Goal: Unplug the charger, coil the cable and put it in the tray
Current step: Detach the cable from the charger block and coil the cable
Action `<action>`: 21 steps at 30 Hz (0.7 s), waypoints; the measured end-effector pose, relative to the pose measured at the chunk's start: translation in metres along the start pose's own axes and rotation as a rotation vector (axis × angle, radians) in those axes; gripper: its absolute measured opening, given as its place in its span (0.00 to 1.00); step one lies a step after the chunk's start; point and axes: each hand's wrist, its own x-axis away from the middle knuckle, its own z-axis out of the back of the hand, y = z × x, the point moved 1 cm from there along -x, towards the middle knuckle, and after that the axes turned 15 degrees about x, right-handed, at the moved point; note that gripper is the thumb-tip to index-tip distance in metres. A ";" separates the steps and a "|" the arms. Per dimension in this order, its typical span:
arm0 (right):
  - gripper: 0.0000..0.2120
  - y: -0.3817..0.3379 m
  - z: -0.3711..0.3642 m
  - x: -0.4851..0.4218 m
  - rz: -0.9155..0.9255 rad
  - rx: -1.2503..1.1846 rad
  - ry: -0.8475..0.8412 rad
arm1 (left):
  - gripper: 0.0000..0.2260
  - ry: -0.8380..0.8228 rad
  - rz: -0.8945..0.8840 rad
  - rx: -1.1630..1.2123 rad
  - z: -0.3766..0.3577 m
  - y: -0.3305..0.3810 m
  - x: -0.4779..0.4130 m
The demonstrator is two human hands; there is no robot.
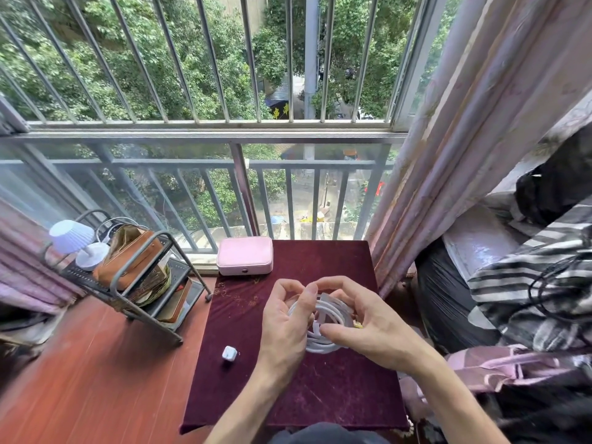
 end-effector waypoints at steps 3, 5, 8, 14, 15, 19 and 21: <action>0.29 0.002 -0.002 -0.002 -0.045 -0.114 0.013 | 0.10 -0.014 0.000 -0.017 0.001 -0.002 -0.002; 0.29 0.003 -0.004 -0.002 -0.077 -0.179 0.027 | 0.09 -0.006 -0.006 -0.045 0.001 -0.004 -0.004; 0.27 0.005 -0.006 -0.005 -0.108 -0.227 0.044 | 0.08 0.023 -0.001 -0.059 0.002 -0.009 -0.006; 0.31 0.016 -0.004 -0.005 -0.152 -0.384 -0.037 | 0.12 0.071 0.035 -0.074 0.002 -0.016 -0.010; 0.32 0.018 -0.004 -0.005 -0.147 -0.419 -0.050 | 0.12 0.074 0.040 -0.071 0.002 -0.016 -0.010; 0.34 0.024 -0.007 -0.002 -0.124 -0.491 -0.067 | 0.11 0.062 0.039 -0.064 0.003 -0.018 -0.010; 0.34 0.025 -0.008 -0.002 -0.117 -0.500 -0.050 | 0.10 0.061 0.040 -0.061 0.002 -0.019 -0.009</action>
